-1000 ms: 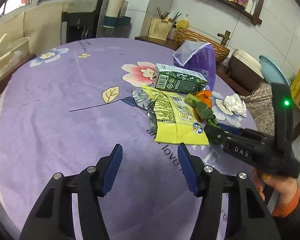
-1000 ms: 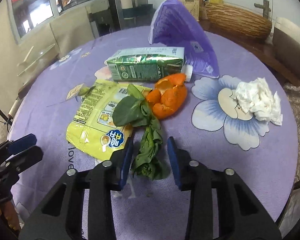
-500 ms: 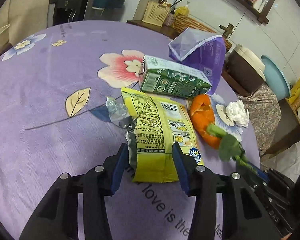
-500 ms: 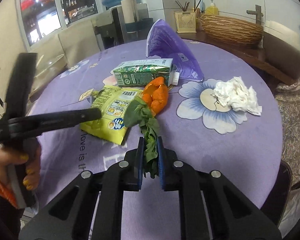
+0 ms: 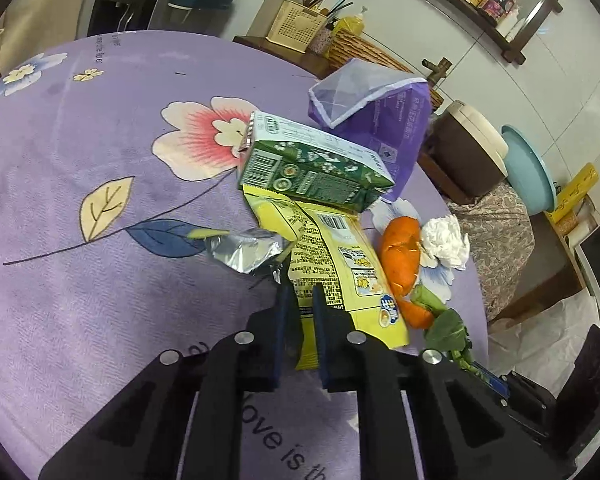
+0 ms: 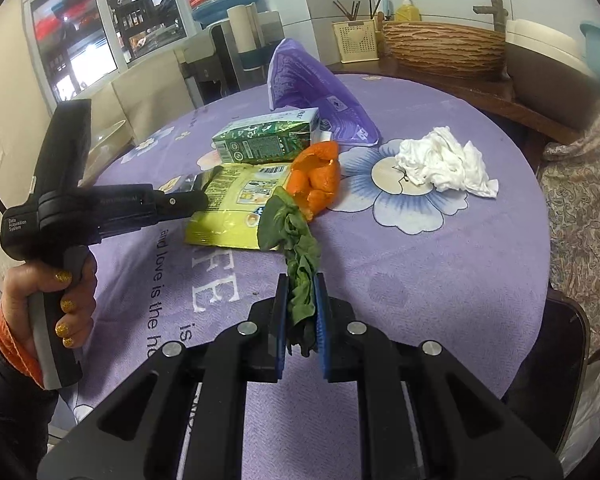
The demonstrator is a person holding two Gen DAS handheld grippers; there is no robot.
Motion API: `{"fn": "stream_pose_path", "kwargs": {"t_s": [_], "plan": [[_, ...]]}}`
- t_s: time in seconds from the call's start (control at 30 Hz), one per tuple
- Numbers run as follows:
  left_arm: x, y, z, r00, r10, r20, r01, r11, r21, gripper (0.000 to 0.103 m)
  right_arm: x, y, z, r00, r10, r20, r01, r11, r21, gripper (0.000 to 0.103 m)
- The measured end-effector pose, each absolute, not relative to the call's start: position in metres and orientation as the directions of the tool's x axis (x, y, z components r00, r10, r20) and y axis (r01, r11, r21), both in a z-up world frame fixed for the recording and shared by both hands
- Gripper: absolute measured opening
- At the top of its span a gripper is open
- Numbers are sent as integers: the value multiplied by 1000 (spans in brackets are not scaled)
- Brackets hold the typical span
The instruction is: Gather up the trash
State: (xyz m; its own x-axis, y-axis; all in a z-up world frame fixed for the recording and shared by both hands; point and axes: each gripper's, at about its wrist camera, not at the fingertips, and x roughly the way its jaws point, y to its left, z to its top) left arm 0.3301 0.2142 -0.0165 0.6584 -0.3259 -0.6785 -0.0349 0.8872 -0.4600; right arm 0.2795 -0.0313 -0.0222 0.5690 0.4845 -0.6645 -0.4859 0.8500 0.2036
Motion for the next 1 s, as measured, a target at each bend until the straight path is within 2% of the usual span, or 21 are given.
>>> {"fn": "stream_pose_path", "kwargs": {"t_s": [0.13, 0.67, 1.0], "plan": [[326, 209, -13, 679, -322, -660, -35, 884, -467, 2, 280, -35, -23, 570, 486, -662, -480, 851, 213, 13], [280, 204, 27, 764, -313, -563, 18, 884, -467, 1, 256, -50, -7, 589, 529, -611, -494, 834, 246, 13], [226, 178, 78, 819, -289, -496, 107, 926, -362, 1, 222, -76, 22, 617, 580, -531, -530, 806, 264, 13]]}}
